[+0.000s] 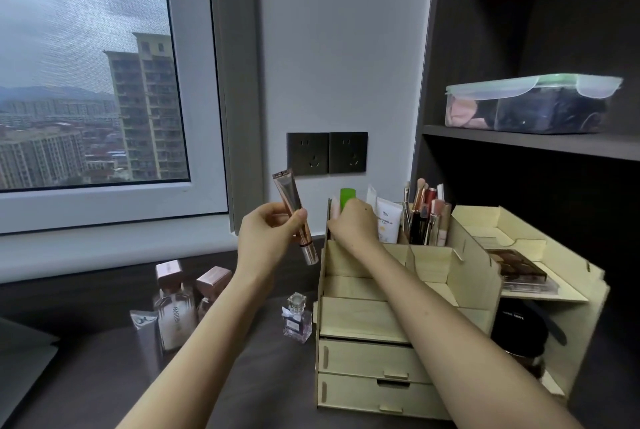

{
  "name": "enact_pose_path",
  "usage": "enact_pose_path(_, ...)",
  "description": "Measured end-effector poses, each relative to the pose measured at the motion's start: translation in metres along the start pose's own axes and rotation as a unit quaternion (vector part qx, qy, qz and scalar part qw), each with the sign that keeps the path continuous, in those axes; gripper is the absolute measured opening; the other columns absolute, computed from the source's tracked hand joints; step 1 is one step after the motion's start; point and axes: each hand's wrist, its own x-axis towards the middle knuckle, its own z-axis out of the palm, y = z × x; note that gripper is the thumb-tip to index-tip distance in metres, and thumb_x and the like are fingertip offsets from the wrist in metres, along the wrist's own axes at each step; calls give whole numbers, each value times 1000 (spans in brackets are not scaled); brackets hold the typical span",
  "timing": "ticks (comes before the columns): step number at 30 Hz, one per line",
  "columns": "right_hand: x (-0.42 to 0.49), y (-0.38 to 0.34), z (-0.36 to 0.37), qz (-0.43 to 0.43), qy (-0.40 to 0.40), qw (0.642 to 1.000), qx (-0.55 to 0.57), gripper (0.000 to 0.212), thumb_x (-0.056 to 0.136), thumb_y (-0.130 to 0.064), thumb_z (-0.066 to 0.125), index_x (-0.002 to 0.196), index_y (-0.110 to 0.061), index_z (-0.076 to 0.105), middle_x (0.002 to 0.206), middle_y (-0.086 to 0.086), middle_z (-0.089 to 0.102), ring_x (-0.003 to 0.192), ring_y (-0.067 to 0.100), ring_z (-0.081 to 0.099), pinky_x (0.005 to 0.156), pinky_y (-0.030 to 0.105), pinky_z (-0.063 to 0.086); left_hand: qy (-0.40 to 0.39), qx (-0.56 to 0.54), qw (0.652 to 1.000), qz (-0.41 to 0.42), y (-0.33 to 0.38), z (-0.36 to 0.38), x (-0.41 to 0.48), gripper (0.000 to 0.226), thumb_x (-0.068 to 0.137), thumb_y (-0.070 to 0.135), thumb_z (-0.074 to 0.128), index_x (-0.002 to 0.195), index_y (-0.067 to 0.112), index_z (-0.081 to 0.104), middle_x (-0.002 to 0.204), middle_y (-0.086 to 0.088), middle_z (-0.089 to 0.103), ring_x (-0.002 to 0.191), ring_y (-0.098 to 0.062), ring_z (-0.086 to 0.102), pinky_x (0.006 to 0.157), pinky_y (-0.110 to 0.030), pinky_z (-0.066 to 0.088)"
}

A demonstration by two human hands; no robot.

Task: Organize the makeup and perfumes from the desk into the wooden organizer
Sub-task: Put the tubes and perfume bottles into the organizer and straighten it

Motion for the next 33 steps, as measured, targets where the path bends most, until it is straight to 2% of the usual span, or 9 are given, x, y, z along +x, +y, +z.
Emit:
enact_pose_path(4,-5,2,-14,-20,-24,999,-19,18,94,-13,48,92,0,60,96,17,62,93,33,60,63,25,35,-8,15,1000,7,0,1,1,21,81,19,70,95,4,66,96,-26,67,95,-38,65,89,-49,53)
enact_pose_path(7,0,4,-37,-73,54,992,-85,16,90,-7,50,76,-6,58,79,9,59,86,29,59,61,25,37,-23,40,999,26,2,3,5,14,83,21,67,90,9,65,82,-17,64,89,-35,66,84,-45,56)
enact_pose_path(9,13,3,-55,-137,145,970,-142,14,91,-12,54,92,-9,68,90,6,68,90,24,62,68,27,41,-31,60,997,40,5,5,9,12,84,22,65,88,12,62,76,-9,60,86,-32,66,80,-40,58)
enact_pose_path(10,22,3,-62,-169,153,959,-169,17,91,-15,56,101,-13,69,98,5,70,95,24,61,72,28,42,-32,68,996,45,7,7,12,10,84,22,65,87,13,61,75,-7,59,85,-31,66,80,-41,58)
enact_pose_path(14,57,2,-75,-225,-33,936,-267,43,91,-29,59,133,-24,51,131,4,59,124,26,46,102,39,33,-35,88,993,63,13,11,24,9,84,23,65,80,17,60,70,-1,57,76,-22,64,82,-46,56)
enact_pose_path(18,74,6,-63,-229,-142,912,-308,51,86,-36,63,134,-28,48,131,0,58,126,24,45,104,42,26,-42,109,991,67,12,14,31,12,82,23,66,76,16,59,68,-1,58,69,-19,62,80,-46,56)
enact_pose_path(22,78,7,-50,-245,-138,907,-314,47,84,-41,64,128,-27,54,126,1,59,120,24,48,101,41,28,-48,130,989,55,7,15,39,14,83,23,65,75,16,56,66,0,56,64,-16,58,79,-45,56)
enact_pose_path(27,84,7,-51,-234,-114,910,-321,40,82,-45,64,114,-20,62,110,1,64,108,22,53,95,39,30,-69,156,984,50,8,23,45,16,84,24,64,86,10,58,88,-17,70,79,-28,67,80,-43,56)
enact_pose_path(33,84,9,-54,-233,-97,903,-348,41,82,-48,63,113,-21,63,111,2,65,108,22,52,97,40,28,-83,136,986,55,14,33,52,17,84,22,65,75,22,51,75,-4,62,66,-14,61,67,-28,54)
